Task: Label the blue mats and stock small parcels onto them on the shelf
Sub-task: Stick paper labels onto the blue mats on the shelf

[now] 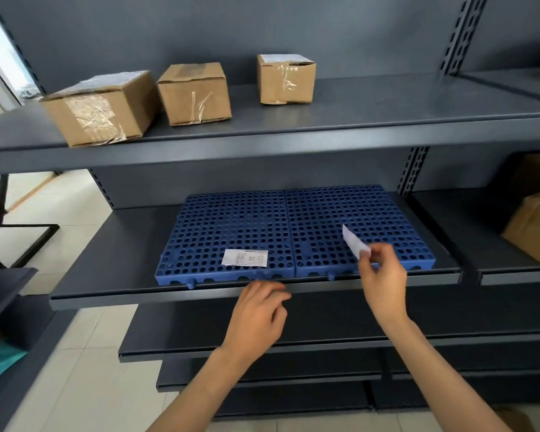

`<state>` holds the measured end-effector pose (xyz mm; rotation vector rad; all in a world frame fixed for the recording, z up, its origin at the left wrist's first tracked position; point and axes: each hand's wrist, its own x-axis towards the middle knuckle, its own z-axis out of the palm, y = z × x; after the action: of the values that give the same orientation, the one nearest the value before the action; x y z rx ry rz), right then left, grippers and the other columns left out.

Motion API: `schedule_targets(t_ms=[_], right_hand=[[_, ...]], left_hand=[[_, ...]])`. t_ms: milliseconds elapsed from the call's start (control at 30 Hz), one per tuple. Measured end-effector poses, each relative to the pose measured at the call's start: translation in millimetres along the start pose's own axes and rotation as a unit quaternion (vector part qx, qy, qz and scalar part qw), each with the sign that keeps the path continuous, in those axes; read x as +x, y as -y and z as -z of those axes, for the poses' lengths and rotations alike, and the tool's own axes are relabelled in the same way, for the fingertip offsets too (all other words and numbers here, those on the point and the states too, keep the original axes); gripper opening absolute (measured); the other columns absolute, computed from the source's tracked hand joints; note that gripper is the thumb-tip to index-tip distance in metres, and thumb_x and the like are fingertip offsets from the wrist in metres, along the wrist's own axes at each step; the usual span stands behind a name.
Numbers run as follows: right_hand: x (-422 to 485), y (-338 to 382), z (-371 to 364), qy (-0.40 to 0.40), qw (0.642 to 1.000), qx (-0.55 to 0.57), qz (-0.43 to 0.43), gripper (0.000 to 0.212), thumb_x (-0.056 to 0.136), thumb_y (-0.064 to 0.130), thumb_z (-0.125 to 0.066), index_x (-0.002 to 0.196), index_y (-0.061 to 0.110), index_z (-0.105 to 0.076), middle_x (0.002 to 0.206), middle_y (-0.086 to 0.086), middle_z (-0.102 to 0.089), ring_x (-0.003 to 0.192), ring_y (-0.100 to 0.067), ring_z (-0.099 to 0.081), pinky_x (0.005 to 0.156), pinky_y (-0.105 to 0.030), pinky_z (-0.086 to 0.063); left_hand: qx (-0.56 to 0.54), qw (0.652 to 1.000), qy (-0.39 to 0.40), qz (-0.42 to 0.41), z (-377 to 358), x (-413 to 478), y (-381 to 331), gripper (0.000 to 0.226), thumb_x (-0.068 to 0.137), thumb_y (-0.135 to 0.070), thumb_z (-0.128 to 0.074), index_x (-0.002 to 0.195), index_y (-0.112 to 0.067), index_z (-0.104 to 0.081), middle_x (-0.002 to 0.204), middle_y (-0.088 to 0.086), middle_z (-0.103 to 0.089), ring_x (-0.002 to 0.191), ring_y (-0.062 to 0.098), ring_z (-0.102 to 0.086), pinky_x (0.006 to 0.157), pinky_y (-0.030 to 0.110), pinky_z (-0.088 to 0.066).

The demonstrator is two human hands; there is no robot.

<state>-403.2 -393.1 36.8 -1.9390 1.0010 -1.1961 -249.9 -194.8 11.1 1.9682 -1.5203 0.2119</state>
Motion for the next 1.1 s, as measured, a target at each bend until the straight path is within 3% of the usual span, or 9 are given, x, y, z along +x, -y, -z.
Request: schedule_targets(t_ms=[167,367,467,533,633,733,833,1000,1100], right_hand=[[18.5,13.2,3.0,-0.007,0.944,0.230,-0.235,0.015,0.094,0.008,-0.058,0.106,0.007,-0.049,0.101,-0.007,-0.063,0.096,-0.019,-0.065,0.071,-0.030,-0.056],[16.4,8.1,2.1,-0.005,0.911,0.295,-0.287,0.012,0.094,0.003,-0.055,0.098,0.011,-0.047,0.102,-0.010,-0.062,0.101,-0.025,-0.064,0.070,-0.030,-0.056],[11.2,8.1,8.1,-0.021,0.964,0.190,-0.185,0.009,0.094,0.009,-0.057,0.095,0.014,-0.051,0.092,-0.010,-0.065,0.085,-0.023,-0.065,0.072,-0.038,-0.056],[8.0,6.9,13.9,-0.046,0.999,0.002,0.029,0.008,0.092,0.008,-0.061,0.097,0.012,-0.057,0.093,-0.003,-0.069,0.074,-0.017,-0.063,0.062,-0.033,-0.051],[8.9,-8.8,13.1,-0.023,0.937,-0.250,0.244,0.016,0.079,0.001,-0.071,0.090,0.011,-0.065,0.087,-0.001,-0.069,0.076,-0.021,-0.065,0.056,-0.032,-0.050],[7.3,-32.2,7.4,0.077,0.916,-0.319,0.229,0.027,0.071,0.003,-0.077,0.095,0.013,-0.068,0.097,-0.005,-0.069,0.094,-0.030,-0.065,0.076,-0.038,-0.055],[4.9,-49.1,8.7,0.161,0.909,-0.323,0.210,0.047,0.073,0.007,-0.075,0.118,0.009,-0.063,0.127,-0.012,-0.062,0.124,-0.035,-0.054,0.106,-0.052,-0.042],[1.3,-50.3,18.5,0.214,0.924,-0.238,0.210,0.062,0.080,-0.002,-0.061,0.140,0.009,-0.047,0.151,-0.007,-0.042,0.146,-0.025,-0.027,0.115,-0.042,-0.031],[3.0,-47.2,26.9,0.164,0.945,-0.225,0.172,0.062,0.074,-0.010,-0.057,0.133,0.011,-0.054,0.145,-0.008,-0.048,0.139,-0.028,-0.039,0.106,-0.038,-0.043]], left_hand=[[-0.026,0.999,0.022,0.002,-8.2,4.1,-15.9,0.026,0.089,-0.020,-0.048,0.102,-0.020,-0.071,0.107,-0.009,-0.067,0.101,0.008,-0.058,0.093,0.029,-0.045],[-0.046,0.998,0.031,0.012,-12.5,20.8,-35.5,0.029,0.089,-0.023,-0.045,0.103,-0.021,-0.071,0.107,-0.011,-0.066,0.100,0.007,-0.056,0.092,0.028,-0.045],[-0.064,0.997,0.032,0.012,-15.6,30.3,-43.7,0.026,0.090,-0.019,-0.049,0.104,-0.022,-0.070,0.109,-0.012,-0.066,0.101,0.006,-0.056,0.091,0.028,-0.045],[-0.077,0.996,0.030,0.014,-18.0,35.1,-47.8,0.025,0.090,-0.016,-0.050,0.104,-0.022,-0.070,0.109,-0.012,-0.066,0.102,0.005,-0.055,0.091,0.029,-0.044],[-0.081,0.996,0.036,0.011,-23.1,39.5,-54.1,0.024,0.091,-0.015,-0.051,0.105,-0.021,-0.070,0.110,-0.011,-0.066,0.104,0.005,-0.055,0.093,0.029,-0.044],[-0.082,0.995,0.050,0.006,-29.6,42.6,-60.1,0.025,0.091,-0.015,-0.051,0.107,-0.021,-0.069,0.111,-0.011,-0.066,0.104,0.005,-0.055,0.093,0.029,-0.044],[-0.073,0.996,0.053,-0.002,-36.4,47.9,-66.3,0.029,0.092,-0.016,-0.050,0.116,-0.022,-0.064,0.116,-0.009,-0.064,0.107,0.007,-0.053,0.095,0.031,-0.044],[-0.015,0.997,0.068,-0.039,-48.8,70.5,-80.4,0.050,0.093,-0.017,-0.045,0.142,-0.018,-0.043,0.148,-0.003,-0.044,0.139,0.013,-0.033,0.117,0.035,-0.023],[0.045,0.990,0.121,-0.050,-57.8,87.2,-82.7,0.056,0.094,-0.020,-0.044,0.149,-0.016,-0.031,0.158,0.000,-0.025,0.148,0.016,-0.012,0.120,0.039,-0.002]])
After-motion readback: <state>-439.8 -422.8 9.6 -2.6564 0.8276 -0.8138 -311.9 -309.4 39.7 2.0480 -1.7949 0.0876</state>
